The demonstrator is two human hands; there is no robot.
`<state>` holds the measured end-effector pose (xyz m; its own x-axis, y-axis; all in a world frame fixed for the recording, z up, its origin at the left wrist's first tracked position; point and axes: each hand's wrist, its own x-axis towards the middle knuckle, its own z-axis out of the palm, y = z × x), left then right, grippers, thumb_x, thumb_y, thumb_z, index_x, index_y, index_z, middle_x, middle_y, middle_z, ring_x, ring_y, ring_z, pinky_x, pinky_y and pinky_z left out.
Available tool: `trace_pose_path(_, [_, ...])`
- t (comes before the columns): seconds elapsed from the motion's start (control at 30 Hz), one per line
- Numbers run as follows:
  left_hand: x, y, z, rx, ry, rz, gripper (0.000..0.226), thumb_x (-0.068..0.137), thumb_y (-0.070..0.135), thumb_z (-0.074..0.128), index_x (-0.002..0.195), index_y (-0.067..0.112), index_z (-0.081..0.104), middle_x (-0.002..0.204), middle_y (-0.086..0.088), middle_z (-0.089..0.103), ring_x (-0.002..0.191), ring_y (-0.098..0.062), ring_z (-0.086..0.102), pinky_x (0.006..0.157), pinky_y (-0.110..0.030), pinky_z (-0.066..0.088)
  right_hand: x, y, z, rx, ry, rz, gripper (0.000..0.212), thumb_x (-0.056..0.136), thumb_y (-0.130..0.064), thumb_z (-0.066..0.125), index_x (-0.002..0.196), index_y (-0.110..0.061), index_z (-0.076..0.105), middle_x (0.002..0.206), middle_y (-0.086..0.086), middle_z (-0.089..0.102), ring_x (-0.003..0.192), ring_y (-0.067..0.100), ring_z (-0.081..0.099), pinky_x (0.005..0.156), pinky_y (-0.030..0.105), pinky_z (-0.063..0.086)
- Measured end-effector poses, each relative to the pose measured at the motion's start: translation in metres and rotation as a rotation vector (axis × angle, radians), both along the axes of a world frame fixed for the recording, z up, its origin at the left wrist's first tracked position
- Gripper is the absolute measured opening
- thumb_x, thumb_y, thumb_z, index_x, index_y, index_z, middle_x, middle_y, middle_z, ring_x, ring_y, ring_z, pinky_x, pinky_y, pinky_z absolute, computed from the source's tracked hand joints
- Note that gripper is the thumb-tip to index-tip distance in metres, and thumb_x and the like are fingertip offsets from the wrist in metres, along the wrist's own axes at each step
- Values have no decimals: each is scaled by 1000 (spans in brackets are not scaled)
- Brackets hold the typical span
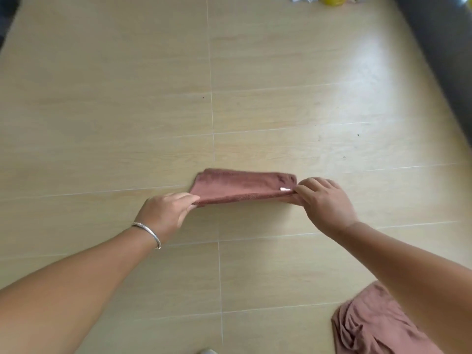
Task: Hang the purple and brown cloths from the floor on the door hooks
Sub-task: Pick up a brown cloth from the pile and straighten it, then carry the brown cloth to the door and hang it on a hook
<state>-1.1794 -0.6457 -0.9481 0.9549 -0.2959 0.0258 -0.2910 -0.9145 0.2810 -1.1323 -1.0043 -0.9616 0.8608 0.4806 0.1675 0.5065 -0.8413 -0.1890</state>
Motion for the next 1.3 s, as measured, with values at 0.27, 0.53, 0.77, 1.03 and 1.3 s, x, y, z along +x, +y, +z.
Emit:
trace_pose_path(0.27, [5,26,198,8,12,109,27,89,38,37,95,30,62,67,4,65,55,-26,61,46,-27,42,15,34,206,-42,71,19,22,73,-16,80,87,-18,63,81,-2,60,71,25,57,61,32,44])
trace_pose_path(0.53, [-5,47,438,376,-33,-129,80,36,3,83,101,30,45,98,12,70,38,-14,53,41,-17,18,2,62,436,-32,-44,142,14,78,-17,78,76,-16,64,69,-2,56,59,21,57,49,28,48])
trace_pose_path(0.77, [-15,74,635,534,-59,-179,71,57,-6,70,108,33,38,138,3,54,34,-23,36,40,-19,24,-5,87,630,-28,-89,115,12,93,-24,62,89,-14,67,77,3,61,69,26,62,54,32,48])
trace_pose_path(1.03, [-29,99,820,514,-190,-124,47,73,-5,57,98,35,55,95,19,57,57,-10,44,47,-14,29,5,96,823,-144,-268,224,19,98,-31,49,93,-20,63,80,-3,59,69,21,61,54,27,36])
trace_pose_path(1.3, [-37,94,972,335,-367,96,27,101,20,38,107,37,58,94,27,54,78,-6,55,64,-16,37,6,106,980,-169,-359,170,28,103,-32,33,107,-20,57,97,-1,59,83,23,60,70,31,45])
